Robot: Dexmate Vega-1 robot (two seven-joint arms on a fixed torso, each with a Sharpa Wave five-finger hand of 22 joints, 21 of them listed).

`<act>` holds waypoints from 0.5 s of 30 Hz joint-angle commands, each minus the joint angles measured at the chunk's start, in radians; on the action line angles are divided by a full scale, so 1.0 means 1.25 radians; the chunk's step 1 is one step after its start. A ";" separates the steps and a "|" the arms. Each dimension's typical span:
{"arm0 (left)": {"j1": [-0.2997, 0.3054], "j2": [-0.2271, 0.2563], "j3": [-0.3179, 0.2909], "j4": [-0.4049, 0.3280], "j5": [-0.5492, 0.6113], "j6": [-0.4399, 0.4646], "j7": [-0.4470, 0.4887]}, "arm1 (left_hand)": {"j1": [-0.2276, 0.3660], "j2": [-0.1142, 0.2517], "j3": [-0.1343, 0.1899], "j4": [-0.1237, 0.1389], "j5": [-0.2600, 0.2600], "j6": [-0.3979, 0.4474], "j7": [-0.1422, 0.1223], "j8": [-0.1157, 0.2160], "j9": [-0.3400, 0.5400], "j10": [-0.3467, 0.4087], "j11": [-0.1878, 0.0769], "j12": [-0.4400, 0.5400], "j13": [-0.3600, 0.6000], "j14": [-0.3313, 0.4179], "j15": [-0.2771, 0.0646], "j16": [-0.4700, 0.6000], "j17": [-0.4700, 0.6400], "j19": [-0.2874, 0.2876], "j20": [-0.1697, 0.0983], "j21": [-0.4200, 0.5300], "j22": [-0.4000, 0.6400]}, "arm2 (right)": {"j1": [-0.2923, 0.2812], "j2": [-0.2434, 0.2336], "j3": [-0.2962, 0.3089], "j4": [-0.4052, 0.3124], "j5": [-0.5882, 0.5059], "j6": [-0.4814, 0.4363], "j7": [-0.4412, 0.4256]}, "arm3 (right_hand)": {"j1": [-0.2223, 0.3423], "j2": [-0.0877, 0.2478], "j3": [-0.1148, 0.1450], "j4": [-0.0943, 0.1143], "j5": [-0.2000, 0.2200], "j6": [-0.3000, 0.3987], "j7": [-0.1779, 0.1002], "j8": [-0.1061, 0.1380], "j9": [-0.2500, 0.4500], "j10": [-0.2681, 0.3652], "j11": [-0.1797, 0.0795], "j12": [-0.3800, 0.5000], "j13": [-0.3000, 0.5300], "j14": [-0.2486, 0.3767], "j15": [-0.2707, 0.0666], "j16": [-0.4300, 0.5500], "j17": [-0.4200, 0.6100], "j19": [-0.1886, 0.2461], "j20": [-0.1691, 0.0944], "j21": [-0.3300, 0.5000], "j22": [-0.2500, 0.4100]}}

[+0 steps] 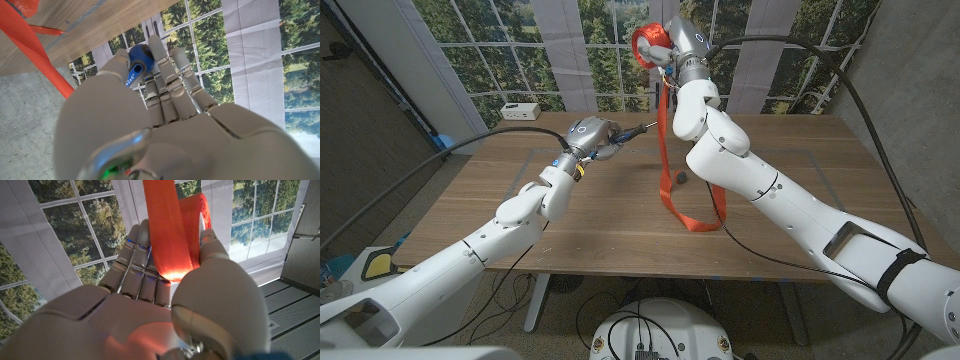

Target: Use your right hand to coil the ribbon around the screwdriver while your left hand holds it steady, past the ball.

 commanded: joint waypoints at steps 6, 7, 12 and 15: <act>-0.023 -0.019 0.009 0.030 0.003 0.005 0.032 | 0.063 0.072 0.065 -0.022 0.010 0.125 -0.068 0.035 0.059 0.135 -0.130 0.005 0.123 0.023 -0.042 -0.002 0.003 0.002 0.000 0.003 0.003 | -0.051 -0.033 0.056 -0.032 0.032 -0.036 -0.034 | 0.104 0.093 0.008 0.002 -0.001 0.147 -0.026 0.136 0.105 0.086 -0.040 0.072 0.075 0.036 -0.086 0.004 0.003 -0.004 0.000 0.009 -0.001; -0.023 -0.020 0.008 0.034 0.000 -0.003 0.041 | 0.063 0.072 0.065 -0.022 0.010 0.125 -0.069 0.034 0.059 0.135 -0.129 0.006 0.123 0.023 -0.042 -0.002 0.003 0.002 0.001 0.003 0.003 | -0.049 -0.033 0.053 -0.028 0.028 -0.041 -0.039 | 0.104 0.094 0.008 0.002 -0.001 0.147 -0.025 0.136 0.105 0.087 -0.041 0.072 0.075 0.035 -0.084 0.004 0.005 -0.005 -0.001 0.009 -0.002; -0.023 -0.017 0.005 0.032 -0.006 -0.012 0.052 | 0.063 0.072 0.066 -0.022 0.010 0.127 -0.068 0.034 0.059 0.137 -0.132 0.005 0.123 0.023 -0.042 -0.003 0.003 0.001 0.001 0.003 0.003 | -0.046 -0.037 0.057 -0.014 0.041 -0.040 -0.043 | 0.105 0.094 0.008 0.002 -0.001 0.147 -0.028 0.136 0.106 0.086 -0.041 0.072 0.076 0.033 -0.086 0.006 0.004 -0.005 -0.002 0.012 -0.002; -0.017 -0.014 -0.002 0.028 -0.015 -0.019 0.060 | 0.063 0.072 0.066 -0.022 0.010 0.125 -0.066 0.033 0.059 0.135 -0.131 0.004 0.123 0.024 -0.042 -0.003 0.004 0.002 0.002 0.004 0.003 | -0.040 -0.038 0.055 0.012 0.042 -0.032 -0.056 | 0.105 0.094 0.008 0.002 -0.001 0.147 -0.026 0.135 0.105 0.085 -0.041 0.072 0.076 0.032 -0.086 0.007 0.003 -0.007 -0.002 0.014 -0.002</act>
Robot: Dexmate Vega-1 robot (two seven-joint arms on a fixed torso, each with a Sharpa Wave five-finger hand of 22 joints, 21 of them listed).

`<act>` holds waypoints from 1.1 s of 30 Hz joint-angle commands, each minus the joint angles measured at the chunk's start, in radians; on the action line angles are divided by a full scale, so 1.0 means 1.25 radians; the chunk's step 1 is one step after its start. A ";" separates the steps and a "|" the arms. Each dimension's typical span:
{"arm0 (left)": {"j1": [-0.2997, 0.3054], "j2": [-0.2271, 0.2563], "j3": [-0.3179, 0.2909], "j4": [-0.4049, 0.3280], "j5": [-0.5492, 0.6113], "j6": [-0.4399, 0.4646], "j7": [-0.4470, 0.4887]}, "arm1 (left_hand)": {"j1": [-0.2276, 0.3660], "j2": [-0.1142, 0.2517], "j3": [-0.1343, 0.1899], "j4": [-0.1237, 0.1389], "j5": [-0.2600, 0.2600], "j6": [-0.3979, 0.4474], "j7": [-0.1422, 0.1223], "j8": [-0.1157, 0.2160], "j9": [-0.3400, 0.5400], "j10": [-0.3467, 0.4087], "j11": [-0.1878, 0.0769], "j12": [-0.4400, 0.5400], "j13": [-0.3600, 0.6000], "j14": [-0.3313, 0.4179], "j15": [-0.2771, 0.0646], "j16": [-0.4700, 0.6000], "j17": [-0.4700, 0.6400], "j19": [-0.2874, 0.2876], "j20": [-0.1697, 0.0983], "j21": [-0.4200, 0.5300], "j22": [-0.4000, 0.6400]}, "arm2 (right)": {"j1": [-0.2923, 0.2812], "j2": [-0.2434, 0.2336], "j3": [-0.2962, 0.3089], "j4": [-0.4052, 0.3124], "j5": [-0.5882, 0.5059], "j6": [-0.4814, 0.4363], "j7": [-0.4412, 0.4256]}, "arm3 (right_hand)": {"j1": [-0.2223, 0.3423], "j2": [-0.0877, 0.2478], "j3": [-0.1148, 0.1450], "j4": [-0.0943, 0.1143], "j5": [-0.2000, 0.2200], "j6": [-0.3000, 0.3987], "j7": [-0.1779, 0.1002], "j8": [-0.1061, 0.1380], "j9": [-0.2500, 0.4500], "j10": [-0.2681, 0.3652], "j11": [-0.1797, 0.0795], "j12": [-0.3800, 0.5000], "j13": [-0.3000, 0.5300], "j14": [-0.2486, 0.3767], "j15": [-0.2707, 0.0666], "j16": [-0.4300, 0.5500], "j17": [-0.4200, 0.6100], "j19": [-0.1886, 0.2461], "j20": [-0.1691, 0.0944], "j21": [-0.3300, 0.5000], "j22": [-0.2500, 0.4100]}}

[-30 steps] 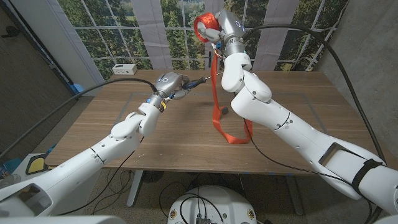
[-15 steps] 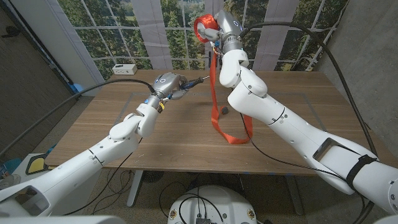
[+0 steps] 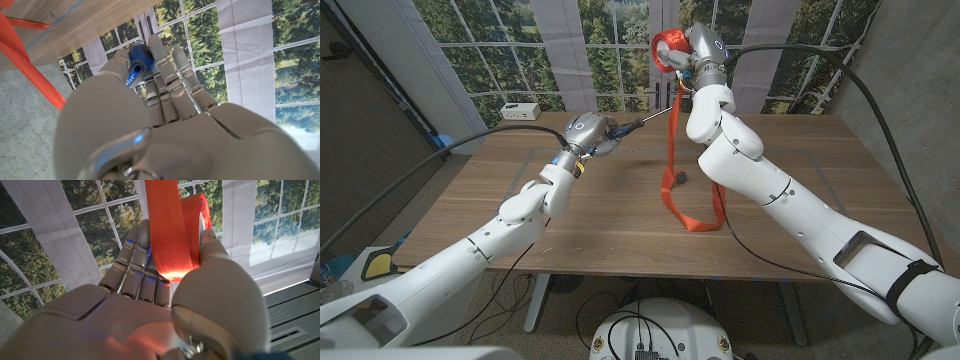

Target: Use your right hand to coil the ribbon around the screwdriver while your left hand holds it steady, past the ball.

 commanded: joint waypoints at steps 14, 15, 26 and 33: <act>0.027 0.023 -0.030 -0.032 -0.032 -0.030 0.031 | 0.063 0.070 0.068 -0.022 0.010 0.125 -0.067 0.031 0.063 0.136 -0.132 0.002 0.126 0.025 -0.042 -0.005 0.005 0.003 0.001 0.005 0.003 | 0.016 0.009 0.043 0.130 0.062 -0.008 -0.067 | 0.102 0.095 0.003 0.003 0.001 0.144 -0.032 0.133 0.105 0.081 -0.045 0.072 0.078 0.029 -0.089 0.005 -0.001 -0.011 -0.001 0.011 0.000; 0.027 0.024 -0.031 -0.032 -0.033 -0.032 0.031 | 0.063 0.071 0.068 -0.022 0.010 0.126 -0.066 0.031 0.062 0.136 -0.130 0.001 0.126 0.025 -0.042 -0.005 0.005 0.002 0.001 0.005 0.002 | 0.014 0.013 0.053 0.133 0.072 -0.007 -0.071 | 0.102 0.095 0.003 0.003 0.002 0.144 -0.033 0.132 0.104 0.082 -0.044 0.072 0.077 0.027 -0.089 0.006 0.002 -0.012 -0.002 0.012 0.000; -0.002 0.022 -0.019 -0.022 -0.062 -0.090 -0.021 | 0.062 0.070 0.069 -0.022 0.010 0.126 -0.069 0.029 0.065 0.136 -0.131 0.000 0.128 0.026 -0.042 -0.007 0.007 0.001 0.001 0.005 0.002 | 0.052 0.023 0.020 0.164 0.096 0.011 -0.075 | 0.101 0.096 0.004 0.003 0.002 0.144 -0.032 0.132 0.105 0.079 -0.044 0.073 0.079 0.026 -0.089 0.006 0.001 -0.014 -0.002 0.018 -0.001; -0.017 0.015 -0.008 -0.023 -0.068 -0.092 -0.069 | 0.062 0.070 0.070 -0.022 0.010 0.126 -0.067 0.027 0.064 0.139 -0.130 -0.001 0.126 0.025 -0.042 -0.008 0.008 0.002 0.001 0.006 0.003 | 0.087 0.036 -0.011 0.179 0.093 0.030 -0.070 | 0.102 0.094 0.004 0.002 0.002 0.145 -0.031 0.132 0.106 0.081 -0.043 0.073 0.077 0.028 -0.089 0.005 -0.004 -0.016 -0.002 0.022 -0.002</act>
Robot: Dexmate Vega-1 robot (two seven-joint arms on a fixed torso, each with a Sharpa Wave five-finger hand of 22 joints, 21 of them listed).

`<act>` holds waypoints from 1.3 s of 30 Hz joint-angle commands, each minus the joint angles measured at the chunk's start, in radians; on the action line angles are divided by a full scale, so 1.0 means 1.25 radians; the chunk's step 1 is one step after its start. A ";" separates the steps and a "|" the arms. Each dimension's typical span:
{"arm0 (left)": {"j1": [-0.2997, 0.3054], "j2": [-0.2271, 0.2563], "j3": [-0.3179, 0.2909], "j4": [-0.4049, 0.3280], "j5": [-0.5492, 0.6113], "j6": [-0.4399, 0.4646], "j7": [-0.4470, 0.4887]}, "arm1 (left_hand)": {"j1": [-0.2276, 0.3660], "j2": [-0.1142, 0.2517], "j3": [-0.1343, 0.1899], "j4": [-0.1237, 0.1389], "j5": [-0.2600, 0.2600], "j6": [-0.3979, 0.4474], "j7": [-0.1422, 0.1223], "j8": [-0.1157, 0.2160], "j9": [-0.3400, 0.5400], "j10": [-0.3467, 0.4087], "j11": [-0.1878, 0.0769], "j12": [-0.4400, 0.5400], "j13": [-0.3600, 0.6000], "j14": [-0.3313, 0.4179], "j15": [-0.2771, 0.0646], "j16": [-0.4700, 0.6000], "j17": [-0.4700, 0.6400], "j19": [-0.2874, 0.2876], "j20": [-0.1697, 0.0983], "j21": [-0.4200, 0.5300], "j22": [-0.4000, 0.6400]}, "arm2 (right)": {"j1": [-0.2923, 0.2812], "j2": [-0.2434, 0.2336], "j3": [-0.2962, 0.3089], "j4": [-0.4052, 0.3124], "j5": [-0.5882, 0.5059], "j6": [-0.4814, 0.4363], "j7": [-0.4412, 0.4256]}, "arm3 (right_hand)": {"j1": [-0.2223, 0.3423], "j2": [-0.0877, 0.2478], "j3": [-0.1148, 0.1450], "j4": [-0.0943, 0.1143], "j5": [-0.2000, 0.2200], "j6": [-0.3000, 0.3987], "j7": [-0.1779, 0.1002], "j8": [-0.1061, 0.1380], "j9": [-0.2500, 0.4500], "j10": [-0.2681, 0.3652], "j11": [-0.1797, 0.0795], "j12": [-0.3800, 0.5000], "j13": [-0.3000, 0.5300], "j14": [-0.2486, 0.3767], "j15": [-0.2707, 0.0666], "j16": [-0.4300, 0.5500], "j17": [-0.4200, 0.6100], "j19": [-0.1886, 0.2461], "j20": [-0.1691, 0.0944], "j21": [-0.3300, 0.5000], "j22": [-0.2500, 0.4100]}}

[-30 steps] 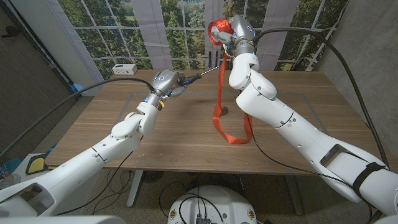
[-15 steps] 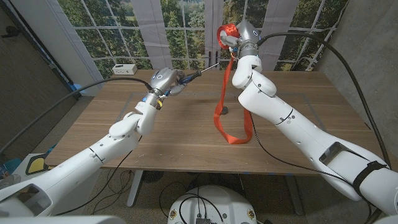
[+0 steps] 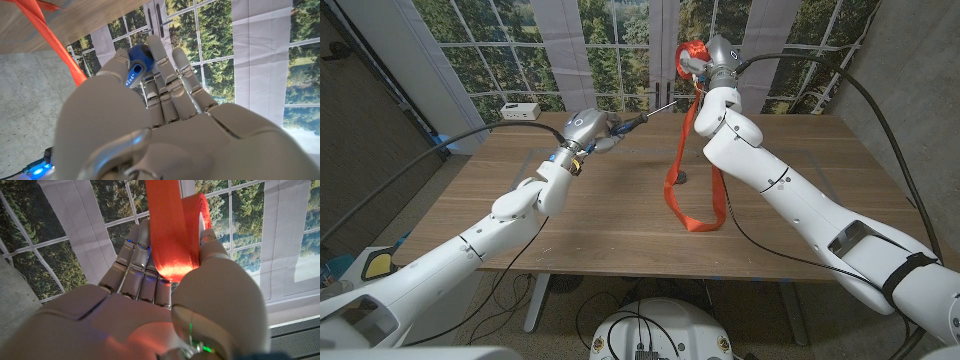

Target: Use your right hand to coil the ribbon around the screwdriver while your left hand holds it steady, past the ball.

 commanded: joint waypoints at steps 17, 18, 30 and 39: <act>-0.050 -0.040 0.041 0.008 0.013 0.027 -0.110 | 0.066 0.068 0.072 -0.025 0.008 0.134 -0.063 0.022 0.058 0.142 -0.127 -0.001 0.126 0.027 -0.039 -0.002 0.005 0.004 0.001 0.009 0.002 | 0.074 0.020 -0.081 0.005 -0.034 0.043 0.008 | 0.102 0.093 0.006 -0.001 0.006 0.147 -0.028 0.132 0.107 0.083 -0.042 0.074 0.076 0.032 -0.089 0.003 -0.001 -0.001 0.001 0.012 0.000; -0.050 -0.042 0.042 0.010 0.015 0.031 -0.108 | 0.066 0.068 0.072 -0.025 0.008 0.134 -0.063 0.022 0.058 0.143 -0.125 -0.001 0.126 0.028 -0.039 -0.002 0.006 0.005 0.001 0.009 0.002 | 0.069 0.015 -0.081 -0.003 -0.039 0.045 0.005 | 0.101 0.093 0.007 0.000 0.006 0.147 -0.029 0.131 0.106 0.083 -0.042 0.073 0.075 0.032 -0.090 0.003 0.001 -0.002 0.000 0.012 0.000; -0.065 -0.091 0.065 0.037 0.047 0.110 -0.070 | 0.069 0.068 0.074 -0.027 0.005 0.138 -0.062 0.018 0.055 0.147 -0.122 -0.003 0.126 0.032 -0.040 -0.001 0.007 0.008 0.001 0.012 0.002 | -0.024 -0.017 -0.060 -0.159 -0.109 -0.036 -0.035 | 0.102 0.091 0.009 -0.002 0.005 0.148 -0.028 0.130 0.106 0.084 -0.040 0.073 0.074 0.034 -0.085 0.002 0.000 -0.003 0.002 0.020 -0.001; -0.076 -0.137 0.077 0.065 0.041 0.149 -0.013 | 0.071 0.069 0.074 -0.029 0.002 0.139 -0.058 0.016 0.055 0.150 -0.122 -0.004 0.125 0.034 -0.040 -0.002 0.006 0.010 0.003 0.014 0.003 | -0.082 -0.045 -0.083 -0.276 -0.169 -0.063 -0.033 | 0.105 0.090 0.009 -0.004 0.004 0.150 -0.025 0.130 0.107 0.088 -0.037 0.074 0.072 0.035 -0.082 0.006 -0.004 0.000 0.006 0.027 -0.002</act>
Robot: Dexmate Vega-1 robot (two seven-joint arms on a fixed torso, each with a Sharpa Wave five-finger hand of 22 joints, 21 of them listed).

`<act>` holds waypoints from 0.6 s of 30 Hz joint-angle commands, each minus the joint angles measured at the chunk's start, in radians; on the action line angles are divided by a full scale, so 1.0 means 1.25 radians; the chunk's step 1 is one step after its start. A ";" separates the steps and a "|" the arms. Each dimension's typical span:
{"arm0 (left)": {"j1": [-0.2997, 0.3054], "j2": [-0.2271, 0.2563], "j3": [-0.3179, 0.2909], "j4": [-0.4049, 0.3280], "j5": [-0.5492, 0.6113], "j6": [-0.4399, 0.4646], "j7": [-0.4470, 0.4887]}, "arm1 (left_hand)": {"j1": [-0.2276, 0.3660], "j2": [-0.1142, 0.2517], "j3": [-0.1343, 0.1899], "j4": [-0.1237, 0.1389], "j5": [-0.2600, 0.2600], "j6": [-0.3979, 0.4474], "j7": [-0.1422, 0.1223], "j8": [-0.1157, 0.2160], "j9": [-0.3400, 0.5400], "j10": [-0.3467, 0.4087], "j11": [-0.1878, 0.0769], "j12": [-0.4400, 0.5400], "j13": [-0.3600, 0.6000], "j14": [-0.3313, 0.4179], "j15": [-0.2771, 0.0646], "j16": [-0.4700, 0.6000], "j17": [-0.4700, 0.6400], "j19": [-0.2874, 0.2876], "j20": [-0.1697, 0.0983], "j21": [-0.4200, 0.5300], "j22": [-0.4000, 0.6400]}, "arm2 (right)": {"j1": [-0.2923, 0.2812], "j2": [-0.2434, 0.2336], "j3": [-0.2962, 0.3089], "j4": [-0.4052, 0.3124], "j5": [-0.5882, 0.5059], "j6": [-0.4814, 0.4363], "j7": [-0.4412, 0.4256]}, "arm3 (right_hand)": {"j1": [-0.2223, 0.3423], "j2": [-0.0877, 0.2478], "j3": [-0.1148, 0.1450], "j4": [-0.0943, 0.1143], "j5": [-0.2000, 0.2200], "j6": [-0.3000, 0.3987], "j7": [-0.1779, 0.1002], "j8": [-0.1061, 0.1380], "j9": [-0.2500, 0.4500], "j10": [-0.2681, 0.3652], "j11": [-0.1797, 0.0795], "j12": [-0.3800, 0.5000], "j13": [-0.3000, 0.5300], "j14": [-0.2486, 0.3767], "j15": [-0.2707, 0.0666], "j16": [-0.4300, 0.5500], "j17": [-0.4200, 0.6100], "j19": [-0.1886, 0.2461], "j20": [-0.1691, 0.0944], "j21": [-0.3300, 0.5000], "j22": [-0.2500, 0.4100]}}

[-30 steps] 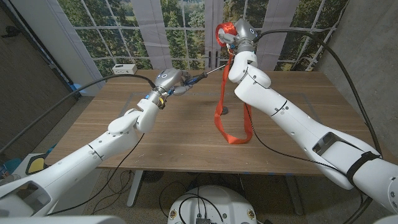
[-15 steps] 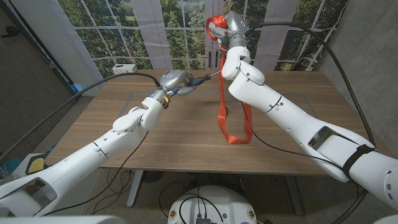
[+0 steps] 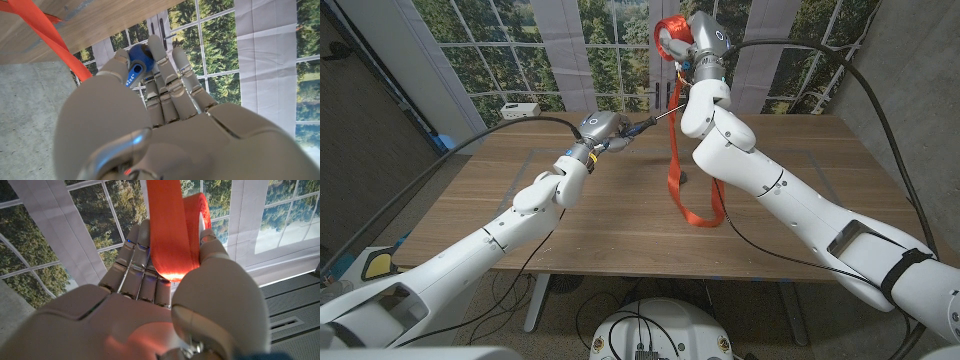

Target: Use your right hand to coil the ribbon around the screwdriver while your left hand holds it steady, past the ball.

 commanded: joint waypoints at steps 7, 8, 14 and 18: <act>-0.030 -0.058 0.027 0.049 -0.012 0.057 0.080 | 0.072 0.071 0.074 -0.029 0.001 0.140 -0.054 0.015 0.057 0.137 -0.126 0.007 0.126 0.037 -0.040 -0.004 0.000 0.009 0.001 0.008 0.002 | -0.131 -0.041 -0.016 -0.199 -0.112 -0.077 -0.006 | 0.106 0.091 0.004 -0.001 0.002 0.150 -0.026 0.130 0.109 0.089 -0.037 0.074 0.072 0.037 -0.080 0.011 0.001 0.002 0.009 0.012 0.002; -0.032 -0.059 0.028 0.051 -0.013 0.058 0.081 | 0.072 0.071 0.074 -0.029 0.001 0.141 -0.054 0.015 0.057 0.137 -0.127 0.006 0.125 0.037 -0.039 -0.004 -0.001 0.009 0.000 0.008 0.002 | -0.135 -0.041 -0.024 -0.203 -0.131 -0.102 -0.009 | 0.106 0.091 0.004 -0.002 0.002 0.150 -0.026 0.129 0.109 0.089 -0.038 0.074 0.071 0.038 -0.081 0.011 -0.002 0.001 0.008 0.012 0.001; -0.045 -0.070 0.036 0.065 -0.019 0.073 0.089 | 0.073 0.071 0.074 -0.030 0.000 0.142 -0.053 0.014 0.057 0.140 -0.128 0.006 0.125 0.040 -0.040 -0.003 0.000 0.011 0.001 0.010 0.002 | -0.227 -0.029 0.034 -0.232 -0.104 -0.092 -0.041 | 0.108 0.090 0.004 -0.003 0.002 0.152 -0.021 0.130 0.111 0.089 -0.037 0.075 0.073 0.038 -0.079 0.014 -0.004 0.001 0.010 0.017 0.001; -0.057 -0.079 0.043 0.079 -0.027 0.068 0.100 | 0.075 0.070 0.074 -0.031 -0.001 0.143 -0.052 0.013 0.058 0.141 -0.127 0.006 0.126 0.042 -0.040 -0.002 0.002 0.012 0.001 0.010 0.002 | -0.279 -0.012 0.061 -0.233 -0.080 -0.071 -0.071 | 0.110 0.089 0.005 -0.005 0.002 0.151 -0.019 0.129 0.112 0.090 -0.036 0.074 0.070 0.038 -0.079 0.015 -0.005 0.001 0.012 0.019 0.001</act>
